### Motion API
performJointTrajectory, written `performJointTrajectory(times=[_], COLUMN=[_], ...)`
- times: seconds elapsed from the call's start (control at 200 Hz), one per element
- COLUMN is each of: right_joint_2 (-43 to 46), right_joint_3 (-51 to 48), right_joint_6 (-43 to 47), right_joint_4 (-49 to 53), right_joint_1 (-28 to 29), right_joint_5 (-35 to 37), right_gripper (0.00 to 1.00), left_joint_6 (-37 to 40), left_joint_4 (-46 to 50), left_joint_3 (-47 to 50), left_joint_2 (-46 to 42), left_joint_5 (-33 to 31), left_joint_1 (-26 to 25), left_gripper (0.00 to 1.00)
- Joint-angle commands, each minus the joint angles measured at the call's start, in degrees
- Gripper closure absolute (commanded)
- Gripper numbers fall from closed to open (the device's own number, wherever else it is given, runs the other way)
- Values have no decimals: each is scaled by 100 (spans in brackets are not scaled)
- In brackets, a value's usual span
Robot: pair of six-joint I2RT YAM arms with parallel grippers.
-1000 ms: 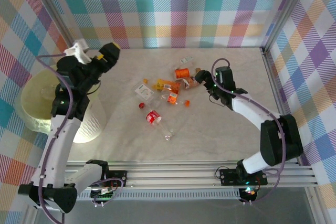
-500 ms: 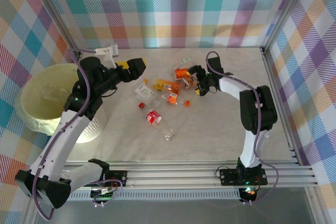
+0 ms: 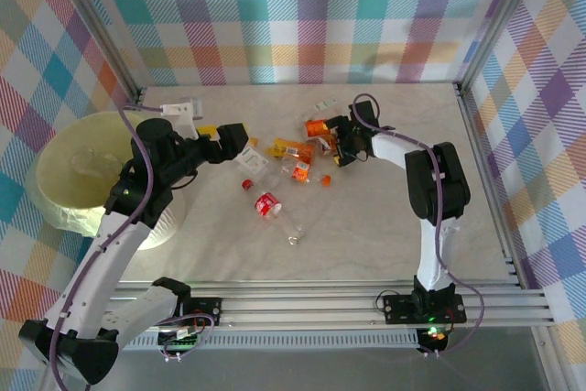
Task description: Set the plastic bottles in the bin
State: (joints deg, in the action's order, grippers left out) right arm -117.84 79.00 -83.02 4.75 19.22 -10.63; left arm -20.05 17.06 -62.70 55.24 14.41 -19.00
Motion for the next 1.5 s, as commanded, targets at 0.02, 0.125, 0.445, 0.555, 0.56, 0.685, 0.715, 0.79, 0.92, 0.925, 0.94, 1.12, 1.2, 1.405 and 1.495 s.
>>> performJointTrajectory(times=[0.02, 0.125, 0.445, 0.555, 0.56, 0.685, 0.715, 0.79, 0.92, 0.925, 0.94, 1.12, 1.2, 1.405, 1.495], right_joint_2=[-260, -320, -196, 20, 31, 425, 552, 927, 1617, 1634, 1709, 2597, 2951, 3686, 3933], right_joint_3=[137, 133, -229, -498, -512, -884, -1006, -1315, -1793, -1814, -1867, -1992, -2023, -2199, -2289], right_joint_6=[-410, -507, -708, -639, -633, -524, -493, -366, 278, 335, 463, 2457, 3208, 4833, 5520], right_joint_4=[-145, -193, -715, -1018, -1032, -1199, -1257, -1338, -1439, -1458, -1501, -1436, -1409, -1638, -1628], right_joint_1=[58, 90, 127, 127, 122, 132, 127, 132, 130, 128, 130, 186, 196, 260, 364], right_joint_5=[167, 140, 223, 289, 294, 364, 392, 495, 705, 704, 705, 656, 479, -565, -725], right_gripper=[8, 10, 26, 35, 35, 40, 41, 43, 46, 47, 48, 50, 49, 49, 49], left_joint_6=[207, 273, 322, 327, 327, 210, 173, 78, -25, -29, -38, -173, -252, -450, -449], left_joint_4=[122, 209, 401, 465, 465, 581, 580, 573, 454, 451, 436, 371, 276, -62, -62], left_joint_3=[56, 21, -100, -174, -178, -345, -380, -434, -431, -429, -427, -539, -567, -662, -802], left_joint_2=[-46, 7, 210, 339, 347, 535, 576, 648, 697, 702, 708, 912, 990, 1220, 1384], left_joint_5=[-7, 86, 104, 113, 113, 244, 294, 351, 349, 342, 344, 658, 837, 1510, 1774], left_joint_1=[-69, -67, -67, -68, -68, -68, -69, -68, -69, -68, -68, -77, -77, -116, -197], left_gripper=[0, 0, 0, 0, 0, 0, 0, 0, 0, 0, 0, 0, 0, 0, 0])
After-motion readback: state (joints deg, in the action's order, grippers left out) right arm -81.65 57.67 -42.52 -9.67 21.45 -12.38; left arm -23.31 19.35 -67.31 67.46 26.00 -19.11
